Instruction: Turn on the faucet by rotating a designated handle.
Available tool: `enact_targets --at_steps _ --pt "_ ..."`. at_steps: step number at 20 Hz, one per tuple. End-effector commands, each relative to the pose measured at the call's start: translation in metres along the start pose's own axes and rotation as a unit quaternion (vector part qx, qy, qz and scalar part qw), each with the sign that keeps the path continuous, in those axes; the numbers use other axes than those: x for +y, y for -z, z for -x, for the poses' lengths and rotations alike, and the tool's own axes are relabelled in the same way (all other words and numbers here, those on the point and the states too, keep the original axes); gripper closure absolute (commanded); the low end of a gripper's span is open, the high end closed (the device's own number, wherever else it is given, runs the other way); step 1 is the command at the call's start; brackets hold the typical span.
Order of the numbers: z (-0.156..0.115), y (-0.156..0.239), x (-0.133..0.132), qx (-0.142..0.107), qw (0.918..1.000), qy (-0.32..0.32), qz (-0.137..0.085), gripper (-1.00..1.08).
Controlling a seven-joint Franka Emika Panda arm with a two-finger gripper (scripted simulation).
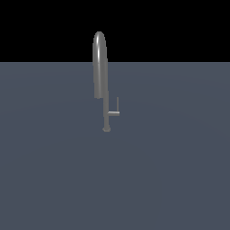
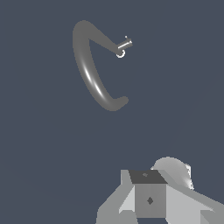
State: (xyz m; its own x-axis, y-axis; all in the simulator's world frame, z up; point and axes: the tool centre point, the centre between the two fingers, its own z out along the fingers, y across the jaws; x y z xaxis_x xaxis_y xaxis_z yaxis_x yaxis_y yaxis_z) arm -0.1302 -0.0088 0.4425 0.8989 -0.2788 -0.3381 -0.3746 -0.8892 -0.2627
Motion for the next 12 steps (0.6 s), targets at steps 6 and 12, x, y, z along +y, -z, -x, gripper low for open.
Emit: enact_targets --at_steps 6,12 --pt "-0.047 -0.013 -0.005 -0.058 0.9949 -0.06 -0.057 1.08" --pt "-0.085 -0.028 -0.007 -0.106 0.9828 -0.109 -0.105 1.08"
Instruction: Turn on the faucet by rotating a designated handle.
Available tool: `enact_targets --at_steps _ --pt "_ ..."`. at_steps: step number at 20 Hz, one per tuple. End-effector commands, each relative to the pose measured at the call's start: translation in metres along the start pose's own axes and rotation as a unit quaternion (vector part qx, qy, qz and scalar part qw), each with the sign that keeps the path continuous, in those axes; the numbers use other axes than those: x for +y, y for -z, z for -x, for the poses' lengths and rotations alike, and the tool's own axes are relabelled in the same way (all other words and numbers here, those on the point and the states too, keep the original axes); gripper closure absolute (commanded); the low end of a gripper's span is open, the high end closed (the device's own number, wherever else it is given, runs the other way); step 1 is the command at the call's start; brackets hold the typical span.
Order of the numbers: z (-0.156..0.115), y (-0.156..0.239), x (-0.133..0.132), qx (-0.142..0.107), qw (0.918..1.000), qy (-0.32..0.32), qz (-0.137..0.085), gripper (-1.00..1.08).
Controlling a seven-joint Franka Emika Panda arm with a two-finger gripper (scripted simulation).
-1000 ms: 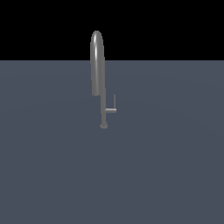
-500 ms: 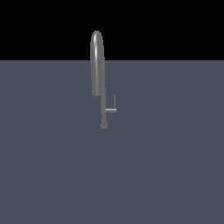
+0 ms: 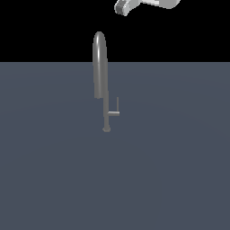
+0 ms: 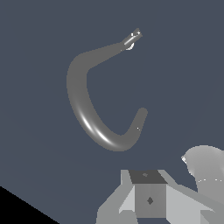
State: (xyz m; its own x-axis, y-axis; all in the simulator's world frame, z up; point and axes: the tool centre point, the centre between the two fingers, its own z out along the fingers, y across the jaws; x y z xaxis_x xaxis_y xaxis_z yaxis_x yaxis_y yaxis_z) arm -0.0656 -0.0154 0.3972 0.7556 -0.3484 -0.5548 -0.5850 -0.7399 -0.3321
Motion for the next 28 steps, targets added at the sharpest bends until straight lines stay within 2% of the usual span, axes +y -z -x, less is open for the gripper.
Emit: enact_targets --at_steps 1,8,12,15,20,28 --pt "-0.017 -0.004 -0.002 -0.021 0.9993 -0.021 -0.021 1.08" --pt "-0.065 -0.019 -0.006 -0.082 0.9899 -0.082 -0.081 1.08" --pt "-0.093 -0.031 -0.006 -0.119 0.9786 -0.12 -0.118 1.08" --pt "-0.115 -0.042 -0.006 -0.148 0.9667 -0.149 -0.147 1.08" --pt "-0.151 -0.065 -0.004 -0.199 0.9392 -0.2 -0.196 1.08" --pt "-0.202 -0.108 0.001 -0.273 0.8809 -0.276 -0.27 1.08"
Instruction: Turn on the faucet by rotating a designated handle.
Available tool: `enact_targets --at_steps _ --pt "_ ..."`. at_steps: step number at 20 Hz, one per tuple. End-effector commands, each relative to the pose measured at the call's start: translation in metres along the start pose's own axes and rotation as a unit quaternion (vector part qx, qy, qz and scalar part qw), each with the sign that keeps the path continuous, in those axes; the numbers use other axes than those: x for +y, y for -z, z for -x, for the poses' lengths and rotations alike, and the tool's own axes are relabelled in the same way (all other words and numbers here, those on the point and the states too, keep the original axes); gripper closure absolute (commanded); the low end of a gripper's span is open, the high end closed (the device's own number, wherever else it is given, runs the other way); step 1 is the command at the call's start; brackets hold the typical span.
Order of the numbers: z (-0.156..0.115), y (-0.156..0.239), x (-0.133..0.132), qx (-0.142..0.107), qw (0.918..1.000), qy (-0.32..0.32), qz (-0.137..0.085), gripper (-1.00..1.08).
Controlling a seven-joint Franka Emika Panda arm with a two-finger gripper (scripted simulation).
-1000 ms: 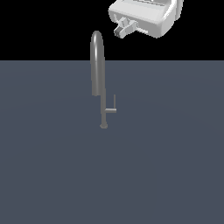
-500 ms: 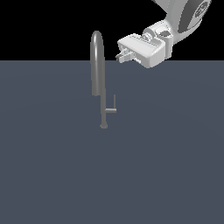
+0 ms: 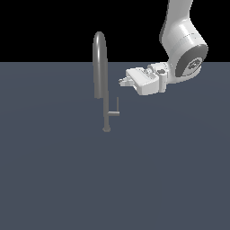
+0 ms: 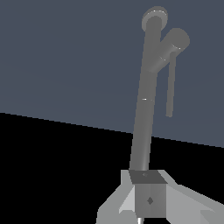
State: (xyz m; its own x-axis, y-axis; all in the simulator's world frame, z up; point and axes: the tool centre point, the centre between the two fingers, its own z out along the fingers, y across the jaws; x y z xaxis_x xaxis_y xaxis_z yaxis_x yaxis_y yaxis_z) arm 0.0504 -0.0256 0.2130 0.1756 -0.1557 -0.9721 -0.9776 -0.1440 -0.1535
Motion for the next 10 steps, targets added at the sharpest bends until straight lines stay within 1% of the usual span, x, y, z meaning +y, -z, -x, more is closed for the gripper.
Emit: enact_targets --at_steps 1,5,10 --pt "-0.018 -0.005 -0.003 -0.023 0.9992 -0.023 -0.023 1.08" --pt "-0.04 -0.012 -0.005 -0.051 0.996 -0.052 -0.051 1.08" --pt "-0.058 -0.02 -0.006 -0.075 0.9914 -0.077 -0.075 1.08"
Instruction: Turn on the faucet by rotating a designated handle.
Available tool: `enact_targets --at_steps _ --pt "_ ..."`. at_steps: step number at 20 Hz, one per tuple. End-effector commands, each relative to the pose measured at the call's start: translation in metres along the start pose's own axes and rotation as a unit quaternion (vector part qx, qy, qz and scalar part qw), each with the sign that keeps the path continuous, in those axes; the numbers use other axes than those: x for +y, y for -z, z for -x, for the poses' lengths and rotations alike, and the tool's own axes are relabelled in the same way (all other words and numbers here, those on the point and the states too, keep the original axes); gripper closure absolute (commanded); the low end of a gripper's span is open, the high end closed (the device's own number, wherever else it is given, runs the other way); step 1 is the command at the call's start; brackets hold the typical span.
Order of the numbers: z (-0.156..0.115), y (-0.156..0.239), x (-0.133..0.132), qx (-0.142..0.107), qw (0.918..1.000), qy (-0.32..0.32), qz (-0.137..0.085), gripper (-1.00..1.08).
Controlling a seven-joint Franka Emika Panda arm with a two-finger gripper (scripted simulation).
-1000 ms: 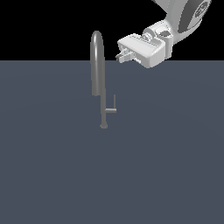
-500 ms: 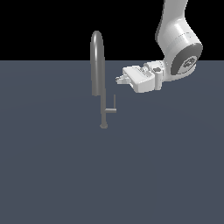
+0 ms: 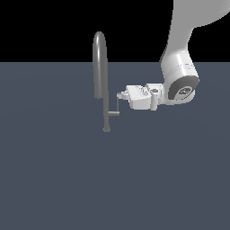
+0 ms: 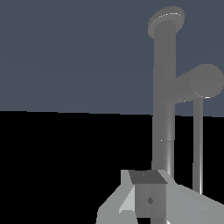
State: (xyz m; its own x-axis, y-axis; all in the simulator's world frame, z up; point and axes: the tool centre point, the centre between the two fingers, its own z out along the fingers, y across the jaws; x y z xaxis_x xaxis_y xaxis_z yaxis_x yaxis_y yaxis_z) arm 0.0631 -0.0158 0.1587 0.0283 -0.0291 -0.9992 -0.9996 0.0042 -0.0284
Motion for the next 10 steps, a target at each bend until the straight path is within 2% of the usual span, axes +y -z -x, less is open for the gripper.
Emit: enact_targets --at_steps 1,5,10 --pt "-0.0073 -0.0024 -0.0015 -0.01 0.9998 -0.01 -0.01 1.08" --pt "-0.0129 -0.0044 -0.0022 -0.017 0.9996 -0.017 -0.017 1.08" --pt "-0.0107 -0.0043 -0.002 -0.015 0.9997 -0.014 -0.014 1.08"
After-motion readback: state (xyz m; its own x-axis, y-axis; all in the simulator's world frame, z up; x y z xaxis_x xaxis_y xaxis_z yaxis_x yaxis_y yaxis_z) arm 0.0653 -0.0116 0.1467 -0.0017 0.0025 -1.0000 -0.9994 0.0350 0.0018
